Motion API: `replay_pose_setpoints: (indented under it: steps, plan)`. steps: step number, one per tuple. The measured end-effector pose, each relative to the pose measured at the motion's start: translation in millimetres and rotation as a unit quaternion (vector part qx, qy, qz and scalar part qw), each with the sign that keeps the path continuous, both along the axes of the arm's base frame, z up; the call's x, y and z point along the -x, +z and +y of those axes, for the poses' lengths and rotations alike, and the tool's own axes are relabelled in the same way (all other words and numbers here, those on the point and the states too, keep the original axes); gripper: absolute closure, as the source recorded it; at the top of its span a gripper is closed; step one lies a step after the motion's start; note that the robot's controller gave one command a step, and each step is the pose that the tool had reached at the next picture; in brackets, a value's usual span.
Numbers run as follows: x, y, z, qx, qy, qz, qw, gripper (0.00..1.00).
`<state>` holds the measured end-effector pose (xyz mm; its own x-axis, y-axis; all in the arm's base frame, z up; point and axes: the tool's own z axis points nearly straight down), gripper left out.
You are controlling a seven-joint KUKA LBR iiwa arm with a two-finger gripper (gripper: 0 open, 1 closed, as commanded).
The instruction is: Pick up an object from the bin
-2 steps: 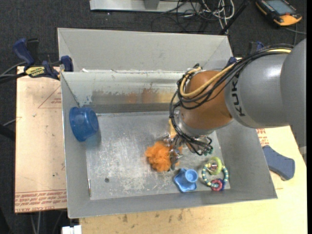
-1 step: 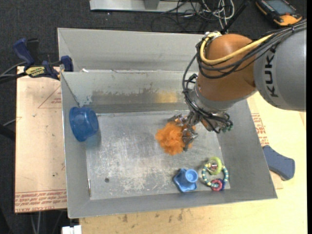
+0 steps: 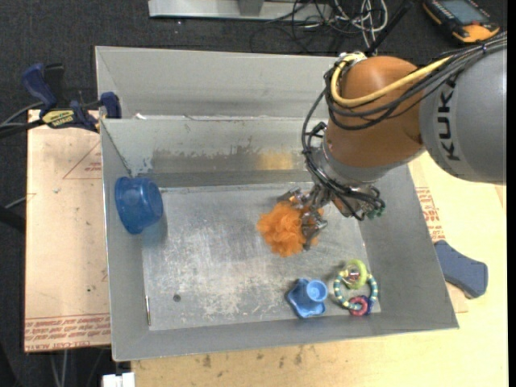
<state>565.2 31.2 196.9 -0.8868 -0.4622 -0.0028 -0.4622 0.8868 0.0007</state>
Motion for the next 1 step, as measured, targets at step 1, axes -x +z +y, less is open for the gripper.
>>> replay_pose_setpoints:
  steps: [1]
  plan:
    - [-5.0, 92.3, -7.5, 0.0, 0.024, -0.0006, 0.9997, 1.0]
